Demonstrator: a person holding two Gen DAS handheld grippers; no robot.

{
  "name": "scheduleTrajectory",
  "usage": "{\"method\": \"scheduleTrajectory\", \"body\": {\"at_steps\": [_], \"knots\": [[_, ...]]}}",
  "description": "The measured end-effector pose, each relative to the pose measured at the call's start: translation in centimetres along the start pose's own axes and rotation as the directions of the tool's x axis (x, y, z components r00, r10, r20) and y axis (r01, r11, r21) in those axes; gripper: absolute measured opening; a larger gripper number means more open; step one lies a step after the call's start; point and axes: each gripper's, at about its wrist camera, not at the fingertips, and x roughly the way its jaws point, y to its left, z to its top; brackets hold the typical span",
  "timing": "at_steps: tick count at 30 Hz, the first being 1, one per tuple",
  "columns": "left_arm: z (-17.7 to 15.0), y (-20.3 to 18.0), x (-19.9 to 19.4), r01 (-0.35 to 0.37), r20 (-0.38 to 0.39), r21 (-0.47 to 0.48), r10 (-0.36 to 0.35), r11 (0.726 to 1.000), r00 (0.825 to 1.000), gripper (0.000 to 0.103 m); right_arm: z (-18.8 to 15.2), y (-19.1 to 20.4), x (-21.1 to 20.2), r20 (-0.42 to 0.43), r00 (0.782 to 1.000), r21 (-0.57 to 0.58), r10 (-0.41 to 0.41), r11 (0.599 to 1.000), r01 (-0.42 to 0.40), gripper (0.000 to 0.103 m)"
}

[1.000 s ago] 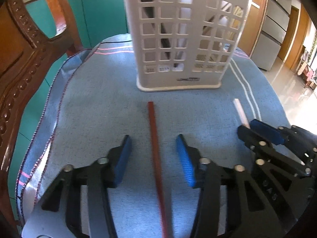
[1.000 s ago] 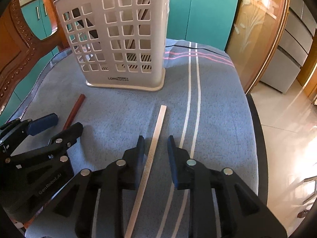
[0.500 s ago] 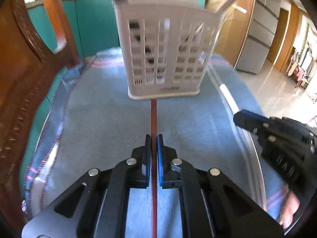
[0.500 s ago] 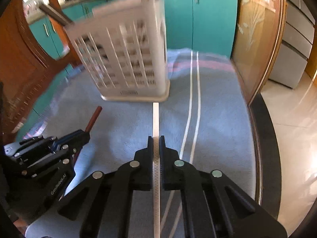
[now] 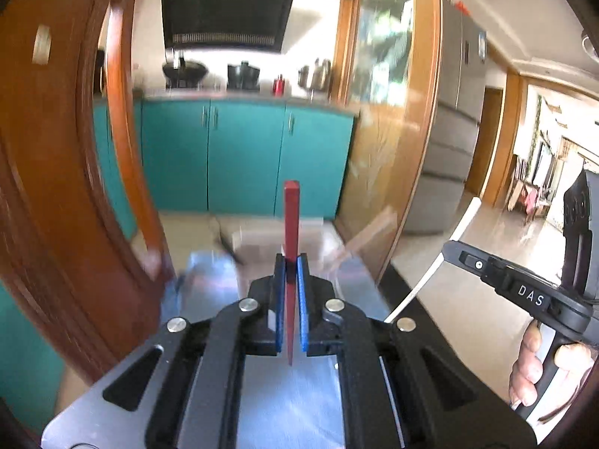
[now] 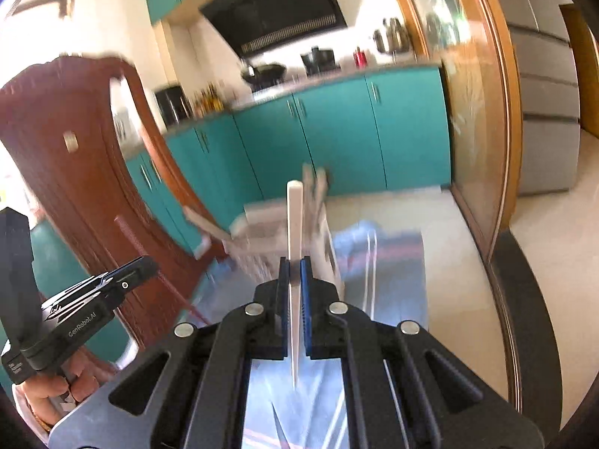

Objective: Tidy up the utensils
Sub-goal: 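Lift both held chopsticks and carry them above the white holder, then open both tools over the holder to drop the chopsticks inside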

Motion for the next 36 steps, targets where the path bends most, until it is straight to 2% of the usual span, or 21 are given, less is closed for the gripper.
{"method": "scheduleTrajectory", "body": {"at_steps": [3,6,10,14,21,22,24,26,28,29,30,32,34,36], "knots": [[5.0,0.1,-0.4,-0.006,0.089,0.005,0.006,1.0,0.996,0.007,5.3,1.0,-0.5,0.127,0.992,0.001,0.021,1.0,-0.021,0.006],[9.3,-0.2,0.3,-0.028,0.153,0.032,0.023,0.999,0.988,0.007,9.4,2.0,0.0,0.209,0.978,-0.008,0.022,1.0,-0.021,0.006],[11.1,-0.6,3.3,-0.067,0.162,0.061,0.056,0.996,0.985,0.007,12.3,3.0,2.2,0.256,0.967,-0.034,-0.005,0.999,0.015,0.006],[9.6,0.1,7.8,-0.097,0.101,0.055,0.091,0.994,0.991,0.007,11.1,3.4,6.1,0.214,0.975,-0.074,-0.065,0.994,0.083,0.006],[6.1,1.4,11.3,-0.125,0.004,0.031,0.125,0.992,0.992,0.007,5.7,2.8,11.1,0.088,0.992,-0.122,-0.095,0.987,0.105,0.006],[5.8,1.6,11.3,-0.13,0.004,0.024,0.13,0.991,0.992,0.008,5.3,2.8,11.2,0.083,0.991,-0.127,-0.101,0.986,0.112,0.006],[5.4,1.7,10.8,-0.124,0.002,0.012,0.124,0.992,0.992,0.017,4.7,2.7,11.1,0.083,0.99,-0.134,-0.118,0.983,0.128,0.007],[5.2,1.6,9.8,-0.117,0.012,0.007,0.117,0.993,0.993,0.028,4.4,2.8,10.3,0.087,0.989,-0.135,-0.122,0.982,0.133,0.016],[4.8,1.4,7.9,-0.117,0.033,0.01,0.116,0.993,0.993,0.033,4.3,2.8,8.6,0.105,0.989,-0.121,-0.105,0.986,0.118,0.032],[4.5,1.2,6.6,-0.123,0.046,0.014,0.123,0.992,0.991,0.039,4.2,2.9,7.6,0.119,0.988,-0.115,-0.1,0.987,0.114,0.036],[4.1,1.0,5.4,-0.131,0.058,0.018,0.13,0.991,0.99,0.042,4.0,3.0,5.8,0.144,0.985,-0.112,-0.094,0.988,0.111,0.04],[2.8,0.6,2.6,-0.148,0.082,0.023,0.146,0.989,0.986,0.057,3.3,3.1,2.9,0.187,0.978,-0.112,-0.088,0.987,0.111,0.051],[1.2,0.1,-0.2,-0.158,0.099,0.022,0.155,0.987,0.983,0.069,1.6,3.0,-1.0,0.238,0.967,-0.111,-0.093,0.986,0.122,0.072],[-0.5,-0.6,-2.6,-0.162,0.104,0.02,0.159,0.987,0.982,0.078,-0.4,2.9,-3.7,0.248,0.963,-0.122,-0.106,0.983,0.14,0.078]]}}
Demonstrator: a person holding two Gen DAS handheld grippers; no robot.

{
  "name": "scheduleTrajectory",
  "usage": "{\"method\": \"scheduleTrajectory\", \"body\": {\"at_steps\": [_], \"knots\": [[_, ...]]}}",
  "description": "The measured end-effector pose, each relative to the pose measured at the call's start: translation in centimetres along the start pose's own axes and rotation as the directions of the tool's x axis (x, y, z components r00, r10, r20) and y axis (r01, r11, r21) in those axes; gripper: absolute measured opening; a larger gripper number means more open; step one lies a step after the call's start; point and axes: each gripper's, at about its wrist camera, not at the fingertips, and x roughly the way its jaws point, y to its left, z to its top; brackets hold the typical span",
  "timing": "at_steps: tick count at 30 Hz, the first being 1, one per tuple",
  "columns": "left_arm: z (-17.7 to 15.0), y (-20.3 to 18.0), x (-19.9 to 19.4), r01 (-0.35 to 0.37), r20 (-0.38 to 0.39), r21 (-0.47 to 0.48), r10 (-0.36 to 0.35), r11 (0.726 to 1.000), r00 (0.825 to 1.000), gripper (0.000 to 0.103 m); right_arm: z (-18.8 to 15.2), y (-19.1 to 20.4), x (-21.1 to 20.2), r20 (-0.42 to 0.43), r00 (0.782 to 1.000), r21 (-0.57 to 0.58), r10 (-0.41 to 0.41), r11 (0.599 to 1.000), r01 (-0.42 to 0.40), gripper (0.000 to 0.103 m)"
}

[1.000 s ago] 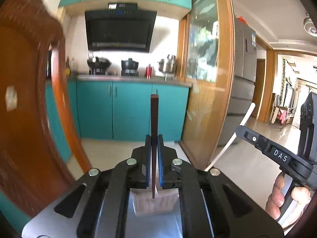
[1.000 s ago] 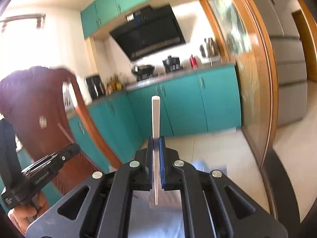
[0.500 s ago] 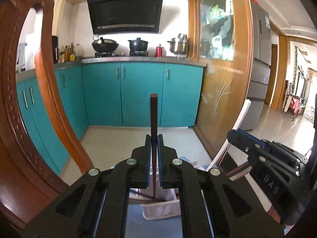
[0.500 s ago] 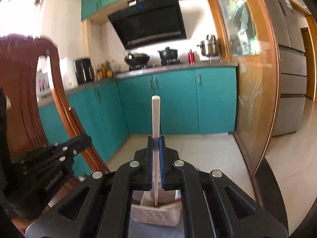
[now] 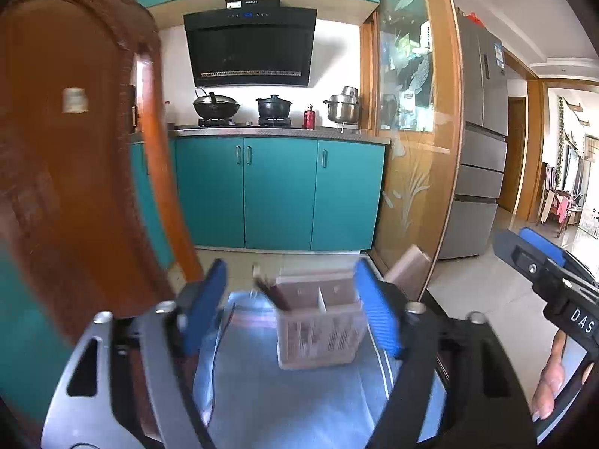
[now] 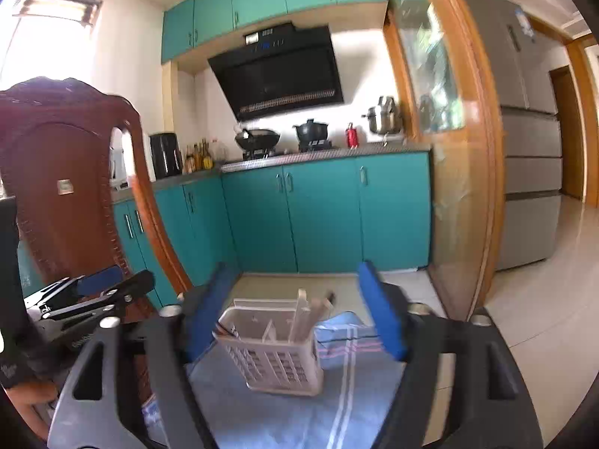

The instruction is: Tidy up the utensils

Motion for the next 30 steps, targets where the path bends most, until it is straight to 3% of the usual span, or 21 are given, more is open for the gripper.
{"method": "scheduleTrajectory", "body": {"at_steps": [7,14,19,24,30], "knots": [[-5.6,-1.4,-9.0,-0.04,-0.025,0.012,0.041,0.999,0.999,0.095,-5.2,-0.4,-7.9,-0.079,0.993,-0.02,-0.09,0.996,0.089,0.098],[-9.6,-2.2,-15.4,-0.088,-0.042,0.039,0.089,0.995,0.995,0.099,-8.4,1.0,-13.1,-0.123,0.983,-0.068,-0.134,0.99,0.127,0.1],[-11.6,-2.4,-18.8,-0.092,-0.052,0.01,0.093,0.996,0.994,0.099,-9.7,3.1,-16.0,-0.106,0.981,-0.159,-0.162,0.977,0.144,0.1],[-12.3,-3.6,-19.7,-0.07,-0.071,0.045,0.073,0.997,0.995,0.1,-9.6,3.6,-18.1,-0.075,0.985,-0.154,-0.153,0.978,0.14,0.1],[-11.9,-3.5,-20.8,-0.073,-0.039,0.057,0.075,0.996,0.996,0.1,-9.4,3.9,-18.6,-0.064,0.982,-0.169,-0.177,0.972,0.164,0.1]]}}
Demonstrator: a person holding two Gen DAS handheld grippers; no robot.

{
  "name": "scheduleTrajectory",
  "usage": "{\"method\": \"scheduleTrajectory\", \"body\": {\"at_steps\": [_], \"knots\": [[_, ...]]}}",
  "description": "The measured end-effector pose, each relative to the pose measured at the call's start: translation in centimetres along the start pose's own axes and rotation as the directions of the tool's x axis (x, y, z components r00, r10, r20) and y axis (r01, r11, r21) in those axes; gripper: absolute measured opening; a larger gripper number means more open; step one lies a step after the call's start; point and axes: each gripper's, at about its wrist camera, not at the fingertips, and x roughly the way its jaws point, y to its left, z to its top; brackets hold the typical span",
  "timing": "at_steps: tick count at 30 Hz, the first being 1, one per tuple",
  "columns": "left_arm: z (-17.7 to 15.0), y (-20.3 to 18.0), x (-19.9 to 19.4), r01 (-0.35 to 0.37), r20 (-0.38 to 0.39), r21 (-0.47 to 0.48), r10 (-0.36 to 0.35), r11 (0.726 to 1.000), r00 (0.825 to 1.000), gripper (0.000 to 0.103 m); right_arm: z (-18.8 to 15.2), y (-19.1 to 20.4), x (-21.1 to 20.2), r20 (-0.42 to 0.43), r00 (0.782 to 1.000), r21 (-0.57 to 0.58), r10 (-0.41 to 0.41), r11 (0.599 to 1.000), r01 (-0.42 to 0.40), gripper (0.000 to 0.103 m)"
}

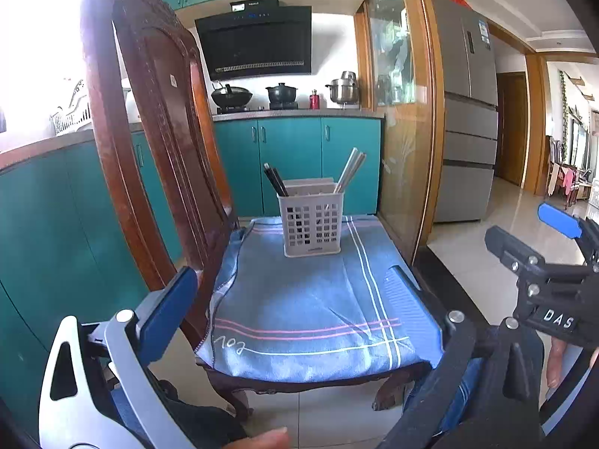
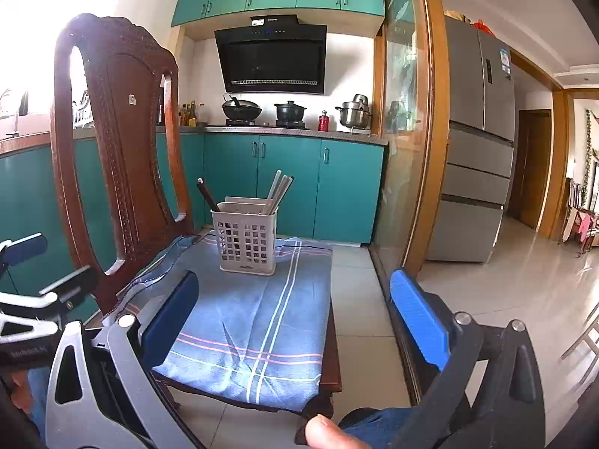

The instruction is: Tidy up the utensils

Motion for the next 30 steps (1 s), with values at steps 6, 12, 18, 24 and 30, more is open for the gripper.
{"method": "scheduleTrajectory", "body": {"at_steps": [6,12,18,24,30], "knots": [[0.1,0.7,-0.1,0.008,0.008,-0.013,-0.008,1.0,1.0,0.1,0.0,0.5,-0.1,0.002,1.0,-0.015,-0.014,1.0,0.014,0.1],[-0.3,1.2,0.4,0.019,-0.01,-0.024,-0.019,1.0,1.0,0.1,-0.1,1.5,0.5,-0.005,1.0,-0.037,-0.014,0.999,0.014,0.1],[-0.7,1.2,0.9,0.029,-0.028,-0.03,-0.03,0.999,0.999,0.1,-0.2,2.0,0.9,-0.016,1.0,-0.051,-0.008,0.999,0.007,0.1],[-1.0,1.1,1.4,0.031,-0.046,-0.029,-0.032,0.999,0.998,0.1,-0.4,2.1,1.2,-0.029,1.0,-0.054,-0.009,0.999,0.007,0.1],[-1.0,0.8,1.7,0.035,-0.053,-0.025,-0.037,0.999,0.998,0.1,-0.5,1.9,1.3,-0.031,0.999,-0.051,-0.008,0.999,0.006,0.1]]}}
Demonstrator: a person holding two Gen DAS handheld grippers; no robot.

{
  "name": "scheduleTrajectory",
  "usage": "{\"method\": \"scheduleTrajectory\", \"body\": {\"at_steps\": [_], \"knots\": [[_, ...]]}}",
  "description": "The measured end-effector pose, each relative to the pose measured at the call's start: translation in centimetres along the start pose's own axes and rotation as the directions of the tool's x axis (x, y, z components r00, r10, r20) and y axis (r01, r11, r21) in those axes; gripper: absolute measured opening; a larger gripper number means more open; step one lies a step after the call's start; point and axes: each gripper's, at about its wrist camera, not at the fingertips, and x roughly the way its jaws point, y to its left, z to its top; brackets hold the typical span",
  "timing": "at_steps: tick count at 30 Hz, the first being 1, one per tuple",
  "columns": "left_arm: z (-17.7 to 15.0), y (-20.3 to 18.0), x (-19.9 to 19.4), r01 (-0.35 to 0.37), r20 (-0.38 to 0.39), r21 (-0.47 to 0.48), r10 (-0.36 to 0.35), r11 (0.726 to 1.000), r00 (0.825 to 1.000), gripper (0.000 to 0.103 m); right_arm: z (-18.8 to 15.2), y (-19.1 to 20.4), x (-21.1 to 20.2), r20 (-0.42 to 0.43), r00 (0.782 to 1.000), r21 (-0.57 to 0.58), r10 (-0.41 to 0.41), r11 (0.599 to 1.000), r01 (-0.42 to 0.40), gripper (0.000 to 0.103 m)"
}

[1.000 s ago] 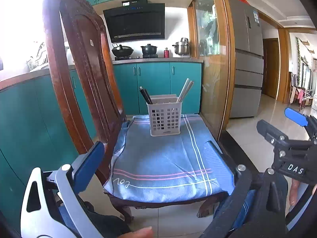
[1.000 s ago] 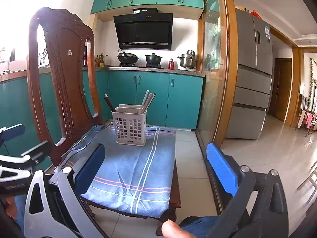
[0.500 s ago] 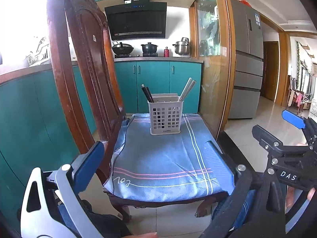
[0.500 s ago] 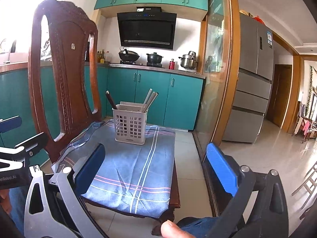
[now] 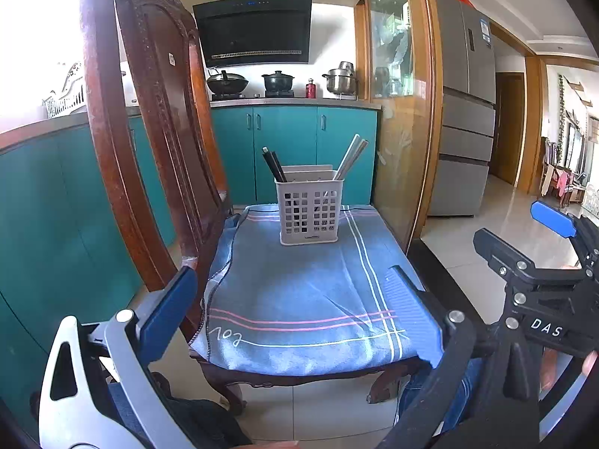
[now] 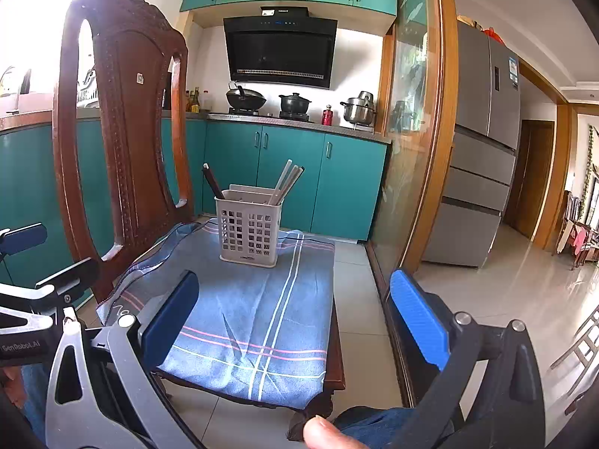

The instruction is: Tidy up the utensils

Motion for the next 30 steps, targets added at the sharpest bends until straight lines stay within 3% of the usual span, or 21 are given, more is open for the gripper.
{"method": "scheduleTrajectory", "body": {"at_steps": [30], "knots": [[-0.9,-0.2,1.0,0.006,-0.032,0.004,-0.006,1.0,0.999,0.1,-0.6,0.3,1.2,-0.033,0.999,0.011,-0.006,1.0,0.007,0.1]]}}
